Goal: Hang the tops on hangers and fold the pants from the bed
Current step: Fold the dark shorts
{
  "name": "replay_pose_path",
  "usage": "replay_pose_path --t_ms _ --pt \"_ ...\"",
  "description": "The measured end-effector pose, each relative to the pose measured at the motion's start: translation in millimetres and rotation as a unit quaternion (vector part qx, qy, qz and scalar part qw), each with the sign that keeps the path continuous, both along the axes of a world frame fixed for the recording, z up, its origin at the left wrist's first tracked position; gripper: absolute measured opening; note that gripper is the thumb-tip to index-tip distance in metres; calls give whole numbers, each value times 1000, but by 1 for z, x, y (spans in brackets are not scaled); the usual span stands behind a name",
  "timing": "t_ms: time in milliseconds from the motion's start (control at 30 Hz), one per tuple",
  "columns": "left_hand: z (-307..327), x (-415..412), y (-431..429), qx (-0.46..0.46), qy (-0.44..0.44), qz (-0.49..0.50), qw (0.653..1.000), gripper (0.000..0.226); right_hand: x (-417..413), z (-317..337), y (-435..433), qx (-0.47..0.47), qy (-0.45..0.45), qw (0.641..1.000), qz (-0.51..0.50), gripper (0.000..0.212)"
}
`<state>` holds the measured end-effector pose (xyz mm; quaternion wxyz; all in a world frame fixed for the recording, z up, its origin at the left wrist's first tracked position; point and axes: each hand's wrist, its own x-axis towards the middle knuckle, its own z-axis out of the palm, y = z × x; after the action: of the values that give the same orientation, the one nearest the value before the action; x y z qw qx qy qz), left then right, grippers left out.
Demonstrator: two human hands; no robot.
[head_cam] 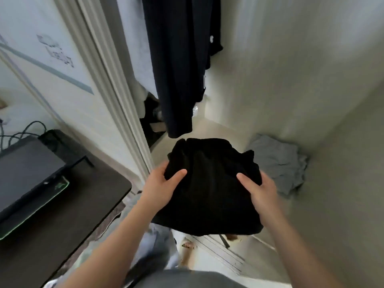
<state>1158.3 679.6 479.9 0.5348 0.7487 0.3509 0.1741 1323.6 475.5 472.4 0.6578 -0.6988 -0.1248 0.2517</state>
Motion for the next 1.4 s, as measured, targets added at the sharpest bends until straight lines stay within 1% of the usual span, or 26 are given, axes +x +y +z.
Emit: replay_pose_path --t_ms 133,200,233,333,533,700,733,800,867,900,933,967,1000,1033,1067,1133,1167,1200,1267,1333,1400 --pt "-20 76 25 -26 26 -90 995 13 35 -9 1 -29 0 995 -96 19" --pt "-33 113 30 -45 20 -135 990 14 50 -15 -4 -45 0 989 -140 24" --pt "-39 131 32 -49 19 -154 987 17 58 -20 -7 -57 1 986 -156 23" --pt "-59 178 31 -72 27 -193 978 25 82 -32 -15 -83 8 975 -206 17" --pt "-110 264 15 -90 58 -239 965 15 144 -70 -27 -130 -15 953 -273 18" --pt "-146 344 -3 -52 56 -263 962 7 213 -104 -35 -158 -49 937 -309 19" --pt "-152 360 -6 -40 53 -265 962 8 228 -111 -35 -156 -50 933 -321 18" --pt "-165 392 -10 -10 41 -262 964 16 256 -123 -34 -163 -64 925 -338 22" --pt "-179 419 -12 20 43 -253 966 25 281 -136 -32 -189 -73 914 -351 27" --pt "-188 430 -12 35 60 -253 965 32 291 -143 -31 -216 -67 908 -352 29" --pt "-197 439 -12 52 92 -254 961 41 298 -152 -32 -263 -60 898 -346 35" --pt "-205 446 -12 79 142 -254 954 51 303 -162 -32 -333 -54 881 -331 44" --pt "-213 448 -14 123 194 -247 941 60 304 -170 -32 -406 -52 858 -309 55" --pt "-218 448 -17 178 225 -235 929 66 302 -178 -32 -458 -70 837 -292 64" --pt "-223 446 -22 239 218 -232 917 67 298 -185 -29 -484 -107 823 -277 68" --pt "-237 441 -33 342 139 -269 890 62 290 -202 -21 -514 -193 806 -220 69" --pt "-246 440 -39 376 107 -301 870 59 289 -213 -17 -533 -219 797 -179 68" --pt "-255 442 -43 397 101 -337 848 57 290 -224 -14 -553 -227 788 -143 67" --pt "-273 455 -45 405 137 -388 817 59 304 -246 -12 -590 -213 773 -95 66" --pt "-291 470 -44 407 171 -402 803 62 322 -267 -17 -616 -207 756 -71 64" --pt "-305 483 -43 408 175 -400 802 64 337 -286 -21 -623 -219 748 -63 65"
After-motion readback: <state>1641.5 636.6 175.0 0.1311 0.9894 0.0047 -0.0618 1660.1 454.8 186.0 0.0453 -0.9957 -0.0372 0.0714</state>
